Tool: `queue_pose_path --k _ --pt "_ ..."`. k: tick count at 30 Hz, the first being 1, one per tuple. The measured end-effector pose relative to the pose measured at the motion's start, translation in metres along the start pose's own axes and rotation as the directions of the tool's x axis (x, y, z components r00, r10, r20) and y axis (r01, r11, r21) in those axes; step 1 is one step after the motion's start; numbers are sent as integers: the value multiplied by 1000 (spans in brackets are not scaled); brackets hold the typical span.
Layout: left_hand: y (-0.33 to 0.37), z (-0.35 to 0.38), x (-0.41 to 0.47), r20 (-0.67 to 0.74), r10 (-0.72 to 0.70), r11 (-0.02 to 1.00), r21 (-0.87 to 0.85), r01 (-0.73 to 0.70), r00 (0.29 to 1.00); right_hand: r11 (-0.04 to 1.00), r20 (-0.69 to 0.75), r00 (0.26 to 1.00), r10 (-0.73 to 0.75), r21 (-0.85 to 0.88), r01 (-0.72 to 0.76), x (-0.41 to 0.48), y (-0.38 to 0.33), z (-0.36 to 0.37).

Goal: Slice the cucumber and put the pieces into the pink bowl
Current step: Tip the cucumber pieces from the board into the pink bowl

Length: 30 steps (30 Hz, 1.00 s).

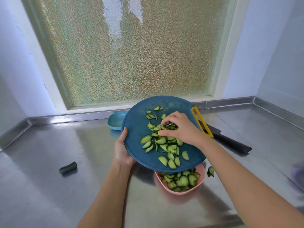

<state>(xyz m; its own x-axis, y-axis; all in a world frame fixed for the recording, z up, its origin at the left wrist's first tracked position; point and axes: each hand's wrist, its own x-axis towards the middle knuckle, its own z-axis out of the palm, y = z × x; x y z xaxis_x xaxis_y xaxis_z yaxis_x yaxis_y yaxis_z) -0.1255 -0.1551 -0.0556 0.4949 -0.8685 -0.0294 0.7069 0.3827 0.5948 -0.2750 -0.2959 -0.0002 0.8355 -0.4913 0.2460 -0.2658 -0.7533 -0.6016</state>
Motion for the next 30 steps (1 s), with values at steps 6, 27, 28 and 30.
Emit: queue_pose_path --k 6,27,28,30 --pt "-1 4 -3 -15 2 1000 -7 -2 1000 997 -125 990 64 -43 -70 -26 -4 15" --pt "-4 9 -5 -1 63 998 5 -63 998 932 -316 888 335 -28 -362 -57 -26 39" --pt "-4 10 -6 0 68 998 5 -68 998 926 -313 882 352 -23 -377 -60 -29 41" --pt "-4 10 -6 8 81 997 2 -81 997 917 -313 874 371 -26 -399 -66 -35 46"
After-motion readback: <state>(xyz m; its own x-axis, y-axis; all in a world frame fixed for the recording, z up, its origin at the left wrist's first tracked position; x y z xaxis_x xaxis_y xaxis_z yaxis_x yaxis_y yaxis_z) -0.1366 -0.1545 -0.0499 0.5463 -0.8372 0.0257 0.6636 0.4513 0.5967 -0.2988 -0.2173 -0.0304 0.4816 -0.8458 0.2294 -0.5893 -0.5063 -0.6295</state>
